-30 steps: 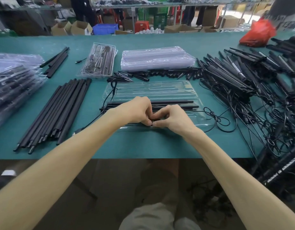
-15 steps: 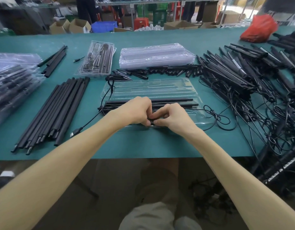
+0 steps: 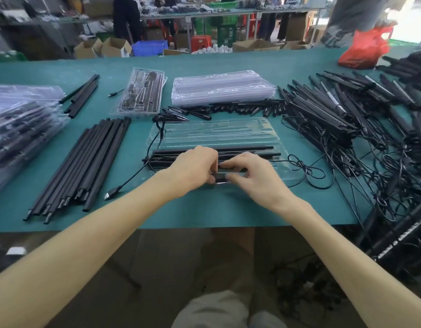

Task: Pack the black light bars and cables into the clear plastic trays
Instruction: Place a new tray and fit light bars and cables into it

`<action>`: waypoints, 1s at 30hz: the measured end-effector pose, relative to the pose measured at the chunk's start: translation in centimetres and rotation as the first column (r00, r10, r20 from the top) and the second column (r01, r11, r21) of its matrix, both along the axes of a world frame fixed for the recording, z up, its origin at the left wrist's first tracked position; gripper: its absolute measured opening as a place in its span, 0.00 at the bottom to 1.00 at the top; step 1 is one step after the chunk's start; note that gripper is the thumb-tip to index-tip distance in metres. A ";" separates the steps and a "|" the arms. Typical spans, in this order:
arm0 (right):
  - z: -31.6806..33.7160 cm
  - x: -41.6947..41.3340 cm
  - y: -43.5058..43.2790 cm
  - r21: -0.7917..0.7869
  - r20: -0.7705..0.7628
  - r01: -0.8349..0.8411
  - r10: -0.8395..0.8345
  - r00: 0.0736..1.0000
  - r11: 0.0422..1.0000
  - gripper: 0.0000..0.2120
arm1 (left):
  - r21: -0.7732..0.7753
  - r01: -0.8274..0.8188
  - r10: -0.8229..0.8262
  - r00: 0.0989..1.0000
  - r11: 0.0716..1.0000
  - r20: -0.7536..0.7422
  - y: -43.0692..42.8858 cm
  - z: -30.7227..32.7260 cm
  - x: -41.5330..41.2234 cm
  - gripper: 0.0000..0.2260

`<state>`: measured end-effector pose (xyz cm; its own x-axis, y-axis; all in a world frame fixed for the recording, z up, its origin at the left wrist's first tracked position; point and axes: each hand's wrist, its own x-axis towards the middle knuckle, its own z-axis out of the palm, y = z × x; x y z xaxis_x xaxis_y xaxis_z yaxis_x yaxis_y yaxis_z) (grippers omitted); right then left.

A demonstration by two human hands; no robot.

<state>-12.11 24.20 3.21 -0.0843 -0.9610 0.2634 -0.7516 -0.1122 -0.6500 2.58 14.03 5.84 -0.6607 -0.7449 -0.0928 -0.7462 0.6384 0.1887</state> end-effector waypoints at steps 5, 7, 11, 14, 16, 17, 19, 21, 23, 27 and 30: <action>1.2 -4.8 2.3 -0.153 -0.118 0.345 -0.364 0.924 0.926 0.13 | 0.088 0.041 -0.041 0.999 0.995 -0.005 -0.4 1.2 0.5 0.10; 1.6 -7.3 2.9 -0.080 -0.258 0.465 -0.469 0.845 0.881 0.15 | 0.063 0.049 -0.049 0.999 0.997 -0.009 -0.4 1.6 0.3 0.08; 1.4 -9.7 3.6 0.160 -0.470 0.604 -0.478 0.742 0.781 0.19 | -0.075 0.006 -0.017 0.991 0.997 -0.136 -0.2 1.4 -0.5 0.09; 0.6 -9.8 3.8 0.139 -0.455 0.612 -0.499 0.738 0.778 0.14 | -0.141 0.051 -0.071 0.988 0.989 -0.136 0.2 0.4 -1.1 0.15; 0.3 -9.7 3.7 0.111 -0.425 0.601 -0.509 0.749 0.792 0.12 | -0.122 0.095 -0.107 0.990 0.988 -0.092 0.6 -0.6 -1.6 0.20; 0.3 -9.6 3.7 0.107 -0.401 0.592 -0.510 0.761 0.799 0.12 | -0.121 0.107 -0.116 0.991 0.987 -0.069 0.8 -1.1 -1.8 0.22; 0.3 -9.5 3.6 0.118 -0.337 0.572 -0.509 0.792 0.812 0.11 | -0.157 0.113 -0.121 0.992 0.981 -0.038 1.1 -2.1 -2.1 0.25; 0.6 -9.6 3.7 0.094 -0.261 0.550 -0.513 0.818 0.830 0.09 | -0.187 0.107 -0.121 0.991 0.976 -0.060 1.3 -2.9 -2.3 0.24; 0.9 -9.7 4.0 0.000 -0.165 0.542 -0.534 0.829 0.841 0.08 | -0.185 0.098 -0.123 0.984 0.978 -0.127 1.4 -3.4 -2.3 0.25; 1.6 -9.6 4.7 -0.149 -0.026 0.548 -0.557 0.830 0.823 0.05 | -0.199 0.087 -0.130 0.969 0.976 -0.210 1.5 -4.1 -2.1 0.25; 1.8 -9.5 5.1 -0.169 -0.015 0.541 -0.551 0.835 0.824 0.03 | -0.225 0.103 -0.147 0.971 0.969 -0.190 1.4 -4.3 -2.0 0.23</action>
<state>-21.61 29.27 4.97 -0.5623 -0.7102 0.4235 -0.7564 0.2348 -0.6105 0.60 15.41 1.56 -0.7382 -0.6429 0.2042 -0.6175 0.7659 0.1790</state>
